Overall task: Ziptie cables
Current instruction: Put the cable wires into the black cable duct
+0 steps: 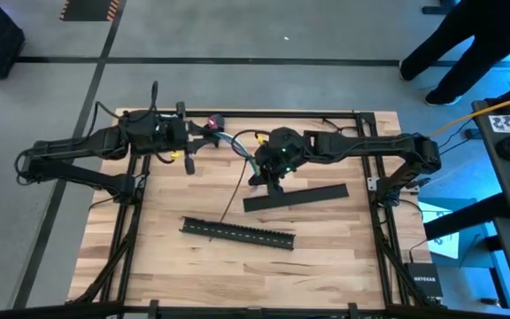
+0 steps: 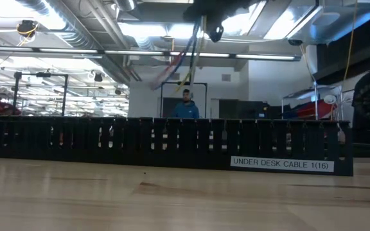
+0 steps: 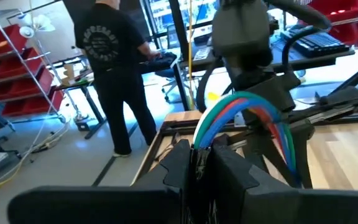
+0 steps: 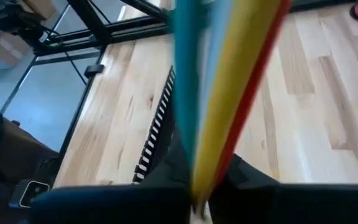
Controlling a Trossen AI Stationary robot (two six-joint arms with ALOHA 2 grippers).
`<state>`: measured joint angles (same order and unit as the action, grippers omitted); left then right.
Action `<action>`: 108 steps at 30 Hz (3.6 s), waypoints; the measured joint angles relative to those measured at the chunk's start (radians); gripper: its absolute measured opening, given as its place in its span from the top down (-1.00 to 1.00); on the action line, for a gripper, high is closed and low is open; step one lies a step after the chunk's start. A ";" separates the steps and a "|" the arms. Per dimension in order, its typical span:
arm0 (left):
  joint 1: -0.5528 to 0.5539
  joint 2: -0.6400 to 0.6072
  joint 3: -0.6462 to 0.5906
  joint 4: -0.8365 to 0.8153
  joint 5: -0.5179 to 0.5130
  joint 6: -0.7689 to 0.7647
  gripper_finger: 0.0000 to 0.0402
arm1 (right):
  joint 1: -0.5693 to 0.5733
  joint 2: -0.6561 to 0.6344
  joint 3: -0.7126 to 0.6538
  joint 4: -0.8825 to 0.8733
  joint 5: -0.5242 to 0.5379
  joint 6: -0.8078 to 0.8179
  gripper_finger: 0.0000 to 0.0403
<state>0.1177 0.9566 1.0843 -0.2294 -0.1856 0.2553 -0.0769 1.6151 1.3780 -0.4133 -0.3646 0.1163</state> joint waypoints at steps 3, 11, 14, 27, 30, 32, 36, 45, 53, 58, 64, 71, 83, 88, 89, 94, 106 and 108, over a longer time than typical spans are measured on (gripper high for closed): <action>-0.001 -0.029 -0.002 -0.015 0.006 0.009 0.80 | 0.006 0.000 -0.005 -0.054 0.017 0.061 0.91; -0.013 -0.082 -0.003 -0.284 0.045 -0.082 0.80 | 0.043 -0.041 -0.003 -0.225 0.023 0.161 0.95; -0.038 -0.071 -0.002 -0.422 0.061 -0.156 0.80 | 0.062 -0.041 -0.004 -0.240 -0.005 0.231 0.94; -0.266 0.138 0.003 -0.589 0.073 -0.372 0.82 | 0.227 0.001 -0.008 -0.294 -0.039 0.460 0.93; -0.291 0.208 0.004 -0.588 0.086 -0.426 0.82 | 0.265 0.027 -0.007 -0.317 -0.068 0.506 0.93; -0.313 0.252 0.005 -0.583 0.092 -0.439 0.82 | 0.287 0.046 -0.007 -0.323 -0.070 0.523 0.93; -0.348 0.344 0.004 -0.581 0.091 -0.482 0.82 | 0.306 0.100 -0.007 -0.339 -0.070 0.531 0.93; -0.419 0.502 0.001 -0.668 0.088 -0.556 0.82 | 0.308 0.230 -0.008 -0.237 0.019 0.407 0.93; -0.446 0.579 0.000 -0.744 0.094 -0.589 0.82 | 0.299 0.265 -0.008 -0.094 0.056 0.260 0.93; -0.447 0.615 -0.001 -0.757 0.097 -0.598 0.82 | 0.286 0.265 -0.008 -0.063 0.109 0.161 0.93; -0.446 0.635 -0.020 -0.745 0.169 -0.600 0.82 | 0.280 0.270 -0.008 -0.080 0.156 0.156 0.93; -0.457 0.633 -0.029 -0.744 0.205 -0.597 0.82 | 0.278 0.271 -0.006 -0.131 0.152 0.172 0.93; -0.457 0.633 -0.029 -0.757 0.262 -0.651 0.82 | 0.278 0.271 0.062 -0.285 0.124 0.233 0.90; -0.459 0.634 -0.062 -0.815 0.303 -0.691 0.82 | 0.274 0.268 0.110 -0.422 0.136 0.231 0.62; -0.459 0.634 -0.075 -0.809 0.315 -0.693 0.82 | 0.274 0.268 0.113 -0.440 0.137 0.221 0.55; -0.460 0.635 -0.149 -0.792 0.310 -0.730 0.82 | 0.274 0.268 0.111 -0.525 0.173 0.169 0.29; -0.459 0.635 -0.163 -0.669 0.315 -0.780 0.49 | 0.273 0.263 0.111 -0.509 0.181 0.166 0.23; -0.459 0.635 -0.163 -0.656 0.316 -0.775 0.38 | 0.273 0.257 0.112 -0.510 0.181 0.166 0.23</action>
<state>-0.3412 1.5913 0.9218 -0.8851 0.1307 -0.5196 0.1963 1.8721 1.4899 -0.9230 -0.1841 0.2821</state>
